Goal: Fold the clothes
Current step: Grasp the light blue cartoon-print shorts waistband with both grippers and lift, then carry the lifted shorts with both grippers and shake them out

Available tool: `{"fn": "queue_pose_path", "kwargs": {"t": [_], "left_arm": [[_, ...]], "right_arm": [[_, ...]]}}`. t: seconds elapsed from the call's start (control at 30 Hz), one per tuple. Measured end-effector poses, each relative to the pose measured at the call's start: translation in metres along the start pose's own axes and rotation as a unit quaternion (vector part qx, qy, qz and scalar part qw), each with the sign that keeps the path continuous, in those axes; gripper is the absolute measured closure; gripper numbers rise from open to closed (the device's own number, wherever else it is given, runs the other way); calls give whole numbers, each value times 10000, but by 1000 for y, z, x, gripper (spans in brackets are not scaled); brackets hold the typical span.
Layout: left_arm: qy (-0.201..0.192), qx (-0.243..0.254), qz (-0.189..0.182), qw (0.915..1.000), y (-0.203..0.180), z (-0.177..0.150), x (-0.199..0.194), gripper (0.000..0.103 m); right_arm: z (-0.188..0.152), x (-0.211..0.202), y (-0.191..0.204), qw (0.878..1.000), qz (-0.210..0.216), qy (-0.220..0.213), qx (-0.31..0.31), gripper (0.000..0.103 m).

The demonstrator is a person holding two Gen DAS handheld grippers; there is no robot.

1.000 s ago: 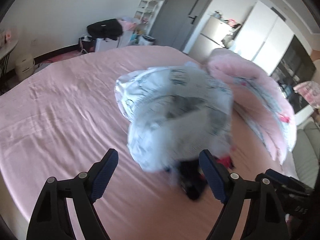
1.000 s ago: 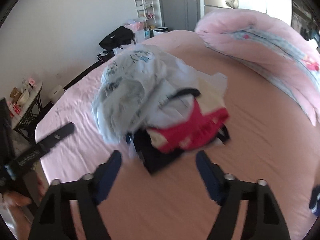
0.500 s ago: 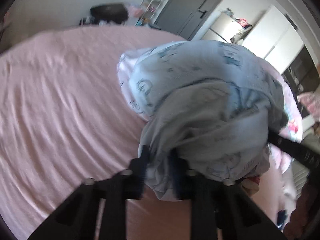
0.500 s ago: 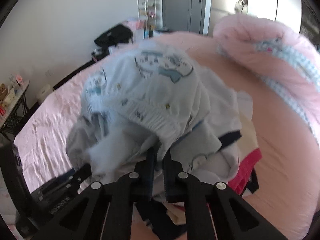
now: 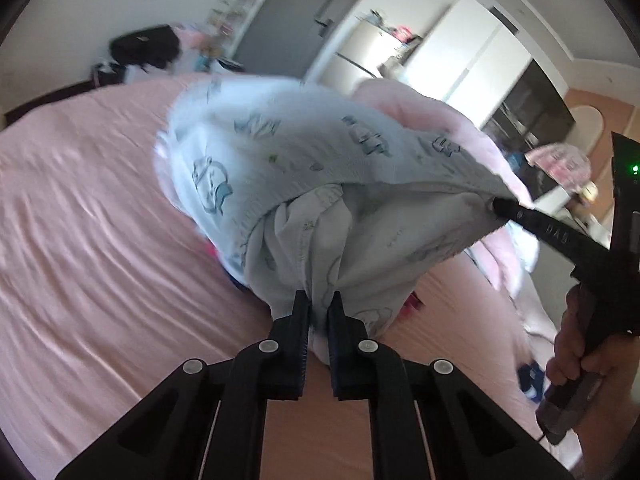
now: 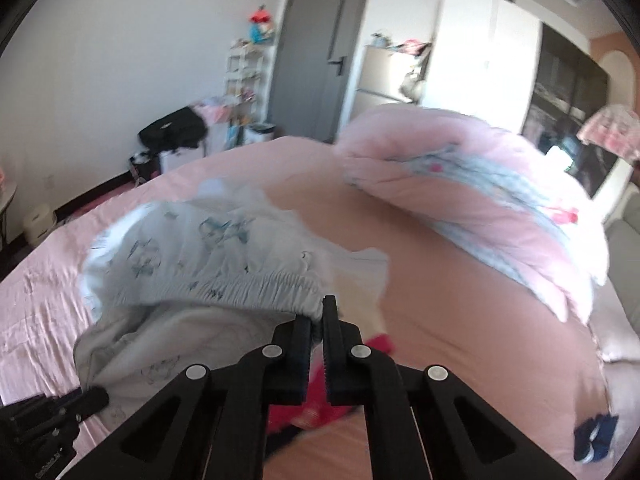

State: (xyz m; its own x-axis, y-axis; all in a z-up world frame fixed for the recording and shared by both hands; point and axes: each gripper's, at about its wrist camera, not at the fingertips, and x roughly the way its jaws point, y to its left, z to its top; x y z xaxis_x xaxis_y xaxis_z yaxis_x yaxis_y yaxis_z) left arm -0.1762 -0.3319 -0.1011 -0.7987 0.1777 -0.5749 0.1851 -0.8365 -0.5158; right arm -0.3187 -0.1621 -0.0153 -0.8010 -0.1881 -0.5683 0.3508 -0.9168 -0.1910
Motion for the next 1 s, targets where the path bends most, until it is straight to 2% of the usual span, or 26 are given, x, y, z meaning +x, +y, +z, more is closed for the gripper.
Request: {"fn": "queue_pose_path", "kwargs": {"t": [0.13,0.3,0.33,0.43,0.57,0.6,0.7,0.77,0.83,0.9,0.97,1.0], "left_arm": [[410,503,-243,9976,-54,-27,-15,95],[1167,1131,-443,9857,-116,-76,-26,94],[1344,1184,-550,9823,-125,-88,-24,90],[1896,1304,-794,9699,-151,-119,-14,73],[2542,1610,-1519,9415,-206,-164,-7,72],[2604,1757,-1646,9350,-221,-172,-8,72],[2552,2256,-1759,9236,-268,-199,-15,72],[2443,2403,-1553,9265,-287,-210,-15,72],[2166,2406,-1218,9383,-297,-219,-24,72],[1736,2129,-1249,9534,-296,-213,-38,72],[1377,1927,-1359,9620,-296,-203,-53,72],[1172,1945,-1263,9656,-298,-198,-61,72]], "right_arm": [[-21,-63,-51,9990,-259,-176,320,102],[-67,-159,-120,9967,-383,-311,651,101],[-79,-174,-130,9964,-398,-258,703,101],[-118,-222,-160,9951,-457,-70,879,101],[-176,-256,-192,9901,-448,367,1282,101],[-186,-262,-198,9886,-410,459,1371,101],[-206,-286,-217,9854,-186,496,1620,101],[-207,-311,-226,9846,-22,289,1724,101],[-205,-334,-232,9837,83,46,1793,101],[-201,-360,-240,9829,126,-244,1821,101],[-196,-381,-246,9816,126,-448,1850,101],[-196,-388,-248,9803,176,-498,1902,101]]}}
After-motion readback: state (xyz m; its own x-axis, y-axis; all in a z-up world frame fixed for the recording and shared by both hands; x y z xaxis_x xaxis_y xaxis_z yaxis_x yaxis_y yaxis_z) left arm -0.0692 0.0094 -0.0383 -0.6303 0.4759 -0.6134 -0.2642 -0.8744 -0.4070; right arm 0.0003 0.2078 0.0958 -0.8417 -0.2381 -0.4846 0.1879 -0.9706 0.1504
